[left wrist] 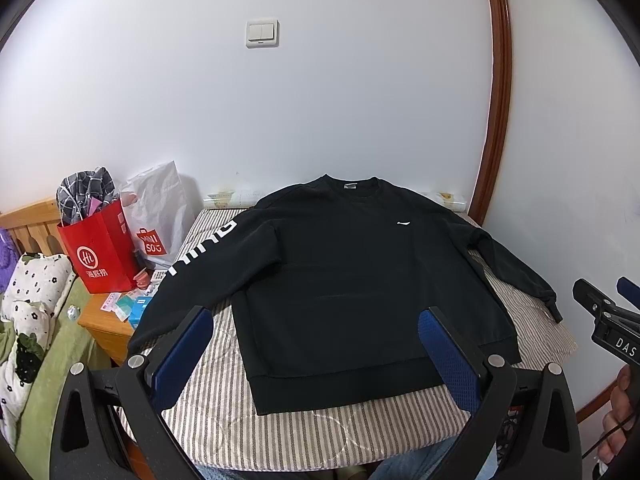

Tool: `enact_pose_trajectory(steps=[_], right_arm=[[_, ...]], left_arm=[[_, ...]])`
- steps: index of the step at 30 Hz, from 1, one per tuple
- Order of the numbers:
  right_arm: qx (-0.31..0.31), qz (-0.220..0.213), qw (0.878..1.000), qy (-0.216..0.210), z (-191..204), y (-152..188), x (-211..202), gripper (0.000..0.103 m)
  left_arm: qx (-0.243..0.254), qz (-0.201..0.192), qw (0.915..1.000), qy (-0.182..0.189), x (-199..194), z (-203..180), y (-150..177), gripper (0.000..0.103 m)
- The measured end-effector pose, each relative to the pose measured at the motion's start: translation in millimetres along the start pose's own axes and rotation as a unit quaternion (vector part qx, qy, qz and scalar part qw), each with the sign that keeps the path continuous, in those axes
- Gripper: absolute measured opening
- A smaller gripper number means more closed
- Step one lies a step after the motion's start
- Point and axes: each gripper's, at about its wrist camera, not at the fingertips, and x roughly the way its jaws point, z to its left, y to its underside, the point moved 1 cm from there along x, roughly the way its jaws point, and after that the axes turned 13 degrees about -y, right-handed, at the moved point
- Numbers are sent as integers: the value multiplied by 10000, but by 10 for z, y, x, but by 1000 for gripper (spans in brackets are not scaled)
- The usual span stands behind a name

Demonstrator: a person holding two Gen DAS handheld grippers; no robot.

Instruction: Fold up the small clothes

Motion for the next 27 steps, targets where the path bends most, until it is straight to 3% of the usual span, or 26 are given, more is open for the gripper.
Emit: enact_pose_trajectory(steps=[27], right_arm=[[-77,-46,10000,22,44,8,-19,103]], left_arm=[[-68,13,10000,45,49,48,-33,103]])
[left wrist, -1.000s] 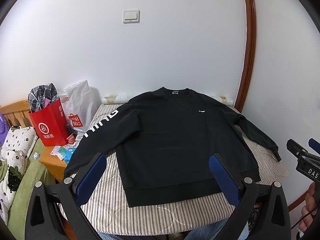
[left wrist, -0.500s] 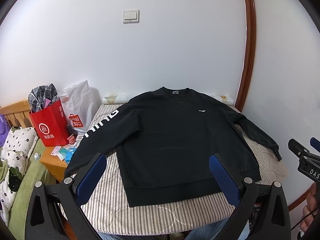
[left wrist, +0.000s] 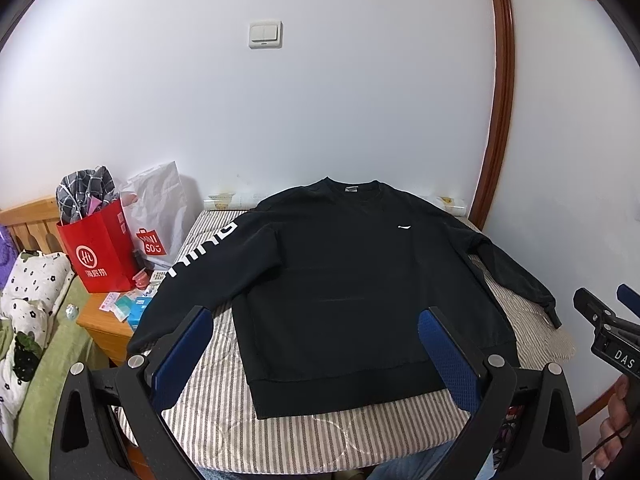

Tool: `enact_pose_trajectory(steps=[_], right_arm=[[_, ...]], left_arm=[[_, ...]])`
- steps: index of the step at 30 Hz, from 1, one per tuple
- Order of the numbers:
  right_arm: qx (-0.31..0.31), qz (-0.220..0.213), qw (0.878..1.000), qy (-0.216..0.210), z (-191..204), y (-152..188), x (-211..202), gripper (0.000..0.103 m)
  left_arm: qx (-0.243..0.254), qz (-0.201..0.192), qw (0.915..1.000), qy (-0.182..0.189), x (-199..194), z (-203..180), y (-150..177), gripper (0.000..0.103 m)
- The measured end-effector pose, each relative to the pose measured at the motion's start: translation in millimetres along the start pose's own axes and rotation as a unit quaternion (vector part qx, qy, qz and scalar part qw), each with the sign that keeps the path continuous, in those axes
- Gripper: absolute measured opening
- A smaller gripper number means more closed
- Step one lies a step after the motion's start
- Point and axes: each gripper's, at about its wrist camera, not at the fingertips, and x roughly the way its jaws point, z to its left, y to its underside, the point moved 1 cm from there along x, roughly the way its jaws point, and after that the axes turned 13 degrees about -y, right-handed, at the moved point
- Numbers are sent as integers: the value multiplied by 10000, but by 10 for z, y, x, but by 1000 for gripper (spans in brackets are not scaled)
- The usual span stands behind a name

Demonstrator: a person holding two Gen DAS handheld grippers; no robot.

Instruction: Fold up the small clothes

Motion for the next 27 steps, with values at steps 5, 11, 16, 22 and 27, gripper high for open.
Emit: enact_pose_trajectory(steps=[5,11,16,22,27], right_arm=[[71,-3,9997,-214,7,-11,73,103],[-1,17,9998,-220,16,-42,309,103],[-102,212,9990,-376,43,-17,704,103],[-193,509,9972,-504,114,94,1212,103],[-332,949,9936,-510,233,197,1758,103]], left_arm=[[-67,90,9999,98,159,38,-20,103],[-290,597,9976,208,641,156,4,103],[-576,1079,9924,163,1220,382,195,102],[-1600,1755,9714,28,1973,943,505,95],[-2391,1831,9536,-43,2378,1334,668,86]])
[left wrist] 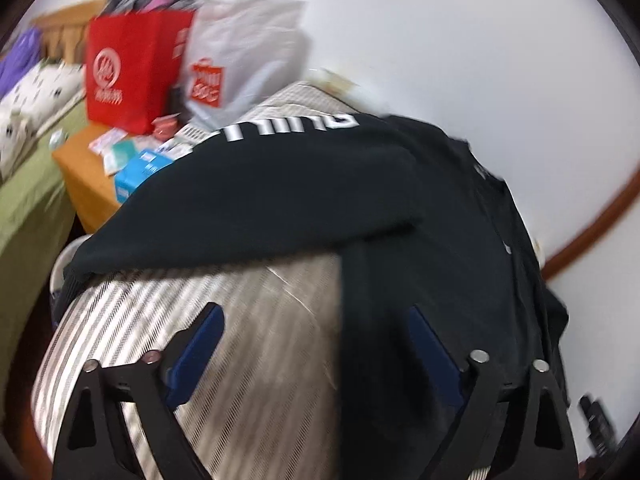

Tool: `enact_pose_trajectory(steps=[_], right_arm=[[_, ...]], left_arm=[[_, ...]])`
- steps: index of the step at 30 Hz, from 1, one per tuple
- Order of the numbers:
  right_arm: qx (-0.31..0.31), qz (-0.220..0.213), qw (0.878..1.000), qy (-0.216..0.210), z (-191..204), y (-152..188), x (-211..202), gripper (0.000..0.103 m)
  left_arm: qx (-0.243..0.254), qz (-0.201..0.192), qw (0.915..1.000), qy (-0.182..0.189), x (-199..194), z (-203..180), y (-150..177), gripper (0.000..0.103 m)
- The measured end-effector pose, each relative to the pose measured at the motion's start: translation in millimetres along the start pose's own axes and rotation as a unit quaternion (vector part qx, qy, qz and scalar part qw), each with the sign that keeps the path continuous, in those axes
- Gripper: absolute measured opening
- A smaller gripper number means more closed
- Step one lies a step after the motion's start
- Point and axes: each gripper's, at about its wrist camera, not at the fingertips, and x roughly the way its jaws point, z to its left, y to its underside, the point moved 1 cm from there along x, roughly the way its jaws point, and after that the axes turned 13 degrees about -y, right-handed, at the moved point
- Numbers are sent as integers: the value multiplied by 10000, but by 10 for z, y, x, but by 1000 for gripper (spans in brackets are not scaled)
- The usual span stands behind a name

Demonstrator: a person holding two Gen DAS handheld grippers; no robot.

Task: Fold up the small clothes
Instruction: 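Grasp the white-lettered sleeve with the left tool and fold it across the chest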

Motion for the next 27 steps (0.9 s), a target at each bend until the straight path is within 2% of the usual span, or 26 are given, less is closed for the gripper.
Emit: enact_pose_trajectory(steps=[5,10,13,14,15,18,21,27], right_arm=[[-61,254,9997,23,45,-73,390,103],[-173,436,9989,44,117,-144,651,103],[-246,490,9984,110,135,-154,735,103],[-254,515,9983,121,138,-149,753,103],[-252,548,9981,140,131,-149,775,103],[-231,633,9975,194,105,-161,836,103],[-246,593,9977,209,59,-184,818,103],[-290,393,9988,47,-97,-277,739,103]], left_arm=[[-661,63,9977,126,317,267,-164,86],[-948,41,9955,71,509,288,-281,78],[-962,-109,9951,-198,547,254,-340,62],[-909,-143,9952,-335,558,234,-366,50],[-828,-169,9953,-463,563,212,-390,33],[-518,-211,9960,-703,564,136,-488,10],[-286,-485,9950,-829,393,43,-577,9],[210,-999,9922,-720,-41,-424,-890,7]])
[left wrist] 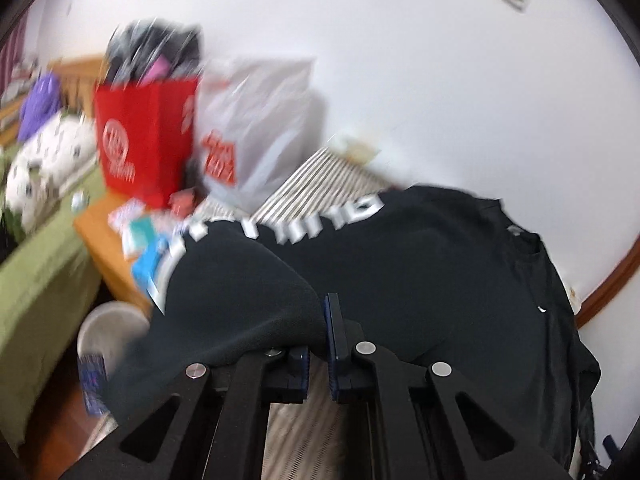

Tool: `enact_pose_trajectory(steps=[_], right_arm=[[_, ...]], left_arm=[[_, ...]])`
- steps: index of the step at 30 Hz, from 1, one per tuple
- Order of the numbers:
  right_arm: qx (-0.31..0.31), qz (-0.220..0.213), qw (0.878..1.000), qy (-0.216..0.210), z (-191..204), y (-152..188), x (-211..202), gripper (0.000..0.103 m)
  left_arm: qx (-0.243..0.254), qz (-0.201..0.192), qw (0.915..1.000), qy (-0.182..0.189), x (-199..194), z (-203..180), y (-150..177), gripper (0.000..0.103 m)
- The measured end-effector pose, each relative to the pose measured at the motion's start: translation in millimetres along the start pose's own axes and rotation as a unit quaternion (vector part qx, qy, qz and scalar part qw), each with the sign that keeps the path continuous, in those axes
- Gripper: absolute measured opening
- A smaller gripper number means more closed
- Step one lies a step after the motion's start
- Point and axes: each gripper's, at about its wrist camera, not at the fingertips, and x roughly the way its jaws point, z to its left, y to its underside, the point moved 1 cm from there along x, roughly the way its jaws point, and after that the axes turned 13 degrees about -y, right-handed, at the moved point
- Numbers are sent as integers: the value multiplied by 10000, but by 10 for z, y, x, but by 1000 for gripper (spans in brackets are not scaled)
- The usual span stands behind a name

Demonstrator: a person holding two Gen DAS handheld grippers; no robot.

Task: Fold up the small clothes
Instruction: 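Grasp the white-lettered sleeve with the left tool and fold it across the chest, then grasp the cuff of the other sleeve with the right tool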

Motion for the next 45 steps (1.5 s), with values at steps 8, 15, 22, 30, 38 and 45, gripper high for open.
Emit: enact_pose_trajectory(steps=[8,15,22,30,38,45], right_arm=[[62,-266,9996,-78,-460,-136,-48,103],[203,-380,9988,238,-980,-152,-76,103],[352,-118,9988,318,-1258,46,86,103],[339,122,9986,393,-1322,165,192,103],[40,-110,9998,163,-921,-131,38,103],[-278,-285,9976,-567,-229,-472,107,102]], left_arm=[[742,-581,9938,583,-363,-1100,-313,7],[1778,-473,9764,1130,-291,-2299,-14,7],[2415,-86,9583,1528,-133,-3045,460,7],[2779,573,9429,1744,-95,-3285,763,19],[2767,400,9353,2167,-524,-2663,646,56],[2203,248,9685,1133,-265,-1645,273,61]])
